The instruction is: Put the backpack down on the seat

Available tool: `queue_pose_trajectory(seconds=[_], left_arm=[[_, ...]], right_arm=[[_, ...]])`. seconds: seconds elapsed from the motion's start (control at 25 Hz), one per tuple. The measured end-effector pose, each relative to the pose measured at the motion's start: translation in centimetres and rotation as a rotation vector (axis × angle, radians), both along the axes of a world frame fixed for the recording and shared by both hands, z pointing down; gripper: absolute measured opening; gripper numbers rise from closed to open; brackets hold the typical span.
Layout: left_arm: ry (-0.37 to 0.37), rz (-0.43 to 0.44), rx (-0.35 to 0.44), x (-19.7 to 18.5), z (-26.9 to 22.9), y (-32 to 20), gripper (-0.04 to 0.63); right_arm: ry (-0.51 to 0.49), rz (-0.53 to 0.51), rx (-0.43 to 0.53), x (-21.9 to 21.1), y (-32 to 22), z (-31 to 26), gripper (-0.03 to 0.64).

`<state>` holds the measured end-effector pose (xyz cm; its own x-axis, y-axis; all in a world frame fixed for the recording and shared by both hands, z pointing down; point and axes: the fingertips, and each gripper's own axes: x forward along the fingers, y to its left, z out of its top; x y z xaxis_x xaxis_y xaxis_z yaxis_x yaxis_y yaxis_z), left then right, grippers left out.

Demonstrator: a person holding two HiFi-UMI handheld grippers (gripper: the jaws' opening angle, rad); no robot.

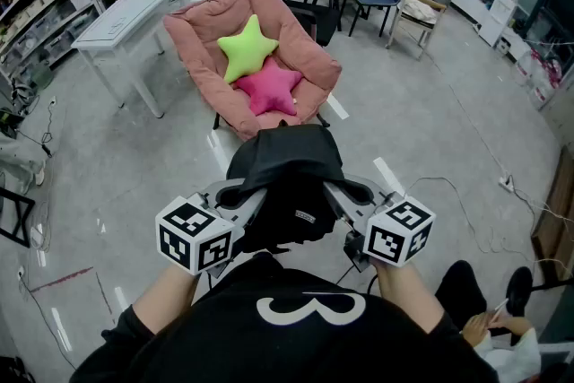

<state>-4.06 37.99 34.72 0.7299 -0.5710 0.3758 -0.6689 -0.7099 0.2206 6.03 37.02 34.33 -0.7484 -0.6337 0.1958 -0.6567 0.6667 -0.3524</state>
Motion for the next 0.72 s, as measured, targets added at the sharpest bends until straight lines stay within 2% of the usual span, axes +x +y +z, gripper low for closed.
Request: queue_pose_trajectory(seconds=[0.4, 0.72], left_arm=[[0.020, 0.028, -0.001, -0.2, 1.3, -3.7, 0.012], [0.053, 0.073, -0.009, -0.1, 2.4, -10.9, 0.012]], right_arm=[[-0.014, 0.007, -0.015, -0.2, -3.0, 1.0, 0.015], [-0.010, 0.059, -0.052, 0.0, -10.0, 1.9, 0.015]])
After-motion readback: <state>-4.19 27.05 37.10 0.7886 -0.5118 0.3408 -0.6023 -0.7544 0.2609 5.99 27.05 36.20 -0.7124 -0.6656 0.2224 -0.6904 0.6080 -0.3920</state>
